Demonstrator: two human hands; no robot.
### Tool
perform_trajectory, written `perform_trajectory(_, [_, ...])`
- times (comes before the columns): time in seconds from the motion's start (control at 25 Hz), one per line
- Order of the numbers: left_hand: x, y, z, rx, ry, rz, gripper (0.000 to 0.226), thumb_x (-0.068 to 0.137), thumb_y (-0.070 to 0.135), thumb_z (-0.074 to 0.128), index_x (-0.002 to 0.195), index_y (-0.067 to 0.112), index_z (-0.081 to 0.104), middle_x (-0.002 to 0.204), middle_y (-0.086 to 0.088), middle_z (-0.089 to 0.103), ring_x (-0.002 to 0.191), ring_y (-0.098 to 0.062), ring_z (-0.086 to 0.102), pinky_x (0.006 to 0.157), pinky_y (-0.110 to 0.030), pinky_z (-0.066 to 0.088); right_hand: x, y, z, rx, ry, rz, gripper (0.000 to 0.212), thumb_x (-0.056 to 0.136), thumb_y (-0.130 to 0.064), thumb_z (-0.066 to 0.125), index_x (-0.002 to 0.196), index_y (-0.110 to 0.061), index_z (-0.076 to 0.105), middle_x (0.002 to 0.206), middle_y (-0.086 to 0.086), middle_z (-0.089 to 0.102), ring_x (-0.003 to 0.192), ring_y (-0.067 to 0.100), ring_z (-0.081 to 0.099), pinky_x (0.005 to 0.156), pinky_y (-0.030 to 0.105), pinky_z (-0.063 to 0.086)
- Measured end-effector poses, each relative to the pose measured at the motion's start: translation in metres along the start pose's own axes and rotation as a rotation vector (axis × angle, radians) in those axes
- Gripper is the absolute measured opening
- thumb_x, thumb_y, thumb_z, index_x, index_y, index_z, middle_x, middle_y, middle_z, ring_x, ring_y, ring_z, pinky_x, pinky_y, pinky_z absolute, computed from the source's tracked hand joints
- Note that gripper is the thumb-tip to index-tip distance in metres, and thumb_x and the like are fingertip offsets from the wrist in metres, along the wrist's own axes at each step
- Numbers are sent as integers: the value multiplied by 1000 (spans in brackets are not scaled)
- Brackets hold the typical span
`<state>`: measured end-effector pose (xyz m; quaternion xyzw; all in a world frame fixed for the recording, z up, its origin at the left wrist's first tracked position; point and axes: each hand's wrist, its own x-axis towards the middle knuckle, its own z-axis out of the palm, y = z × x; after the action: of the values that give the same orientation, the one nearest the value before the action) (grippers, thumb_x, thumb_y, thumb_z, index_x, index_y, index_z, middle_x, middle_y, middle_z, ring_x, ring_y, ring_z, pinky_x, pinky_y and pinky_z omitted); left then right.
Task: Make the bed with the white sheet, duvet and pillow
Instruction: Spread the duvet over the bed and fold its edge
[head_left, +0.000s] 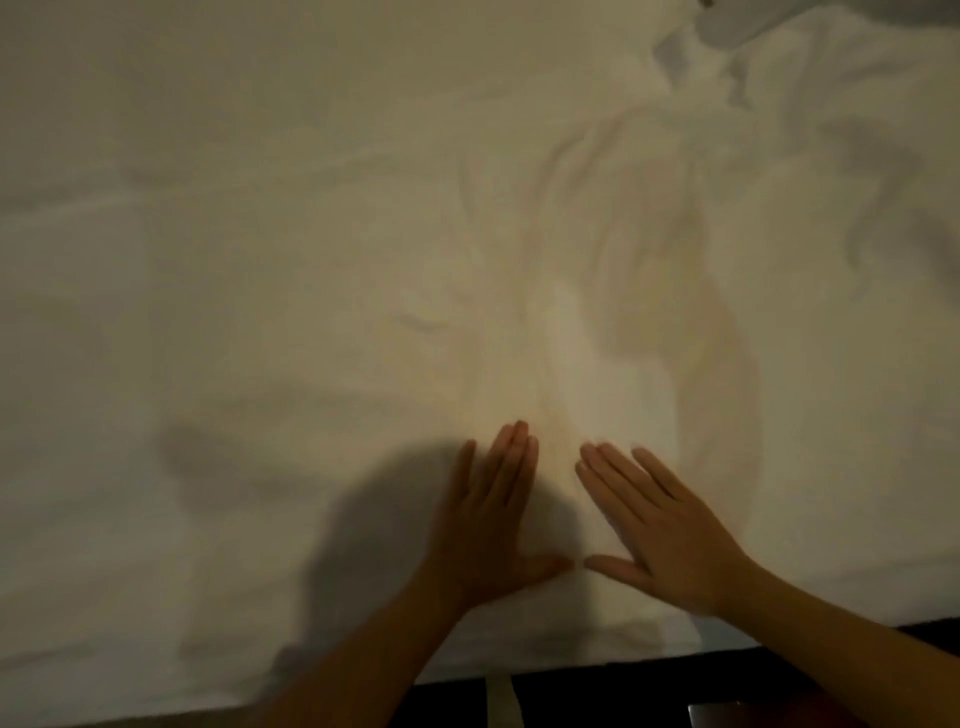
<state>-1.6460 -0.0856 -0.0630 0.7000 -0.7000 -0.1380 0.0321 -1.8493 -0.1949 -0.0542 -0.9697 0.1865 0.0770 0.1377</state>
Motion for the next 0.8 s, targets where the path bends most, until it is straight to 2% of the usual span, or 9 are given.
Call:
perform_trajectory(0.12, [30,-75,-25,90,141,-61,102,78,76,45,141,-3,38,151,-18,29,142,-28,26,115,-51,16,74,-2,-13,32,106,-16,72,95,-55,37,145,-4,32,152,15,29,144,26,21,116,44,20])
perform_trajectory(0.2, [60,-140,-48,152,205,-107,100,80,74,41,143,-3,34,151,-20,29,142,-28,26,115,-51,12,148,3,-20,13,199,-42,68,95,-51,37,145,-4,33,152,14,29,143,26,24,117,42,17])
perform_trajectory(0.28, [89,-203,-73,211,167,-83,101,81,75,33,147,-1,23,155,-19,19,144,-27,16,116,-48,4,224,20,-37,-60,258,-43,71,94,-52,35,146,-3,30,152,16,28,142,29,25,116,41,14])
perform_trajectory(0.36, [105,-245,-71,254,81,-32,103,81,76,27,150,1,11,158,-17,8,146,-25,6,116,-45,-3,277,31,-44,-145,242,-55,77,94,-56,32,148,-2,23,154,18,22,144,30,20,117,41,10])
perform_trajectory(0.44, [87,-238,-63,179,68,55,102,81,73,33,148,-2,17,156,-18,15,146,-27,13,116,-47,1,275,13,-33,-123,168,-92,81,93,-59,33,149,-1,22,155,18,21,144,29,17,117,44,10])
perform_trajectory(0.52, [43,-215,-49,90,109,137,97,83,69,42,144,-5,30,152,-20,26,143,-30,23,116,-52,10,238,-23,-14,-100,133,-137,81,92,-58,37,147,-1,25,153,18,24,144,30,19,116,49,16])
perform_trajectory(0.6, [18,-208,-51,87,117,219,94,82,66,49,141,-5,37,150,-20,31,142,-29,27,115,-53,16,207,-52,-12,-106,91,-194,80,93,-58,38,147,-1,25,154,17,23,144,29,18,115,49,20])
perform_trajectory(0.8, [40,-242,-70,223,44,172,100,78,70,43,145,-3,27,154,-19,25,144,-28,21,115,-52,9,245,-60,-32,-110,71,4,82,94,-60,33,148,0,20,155,18,19,145,29,15,118,46,16])
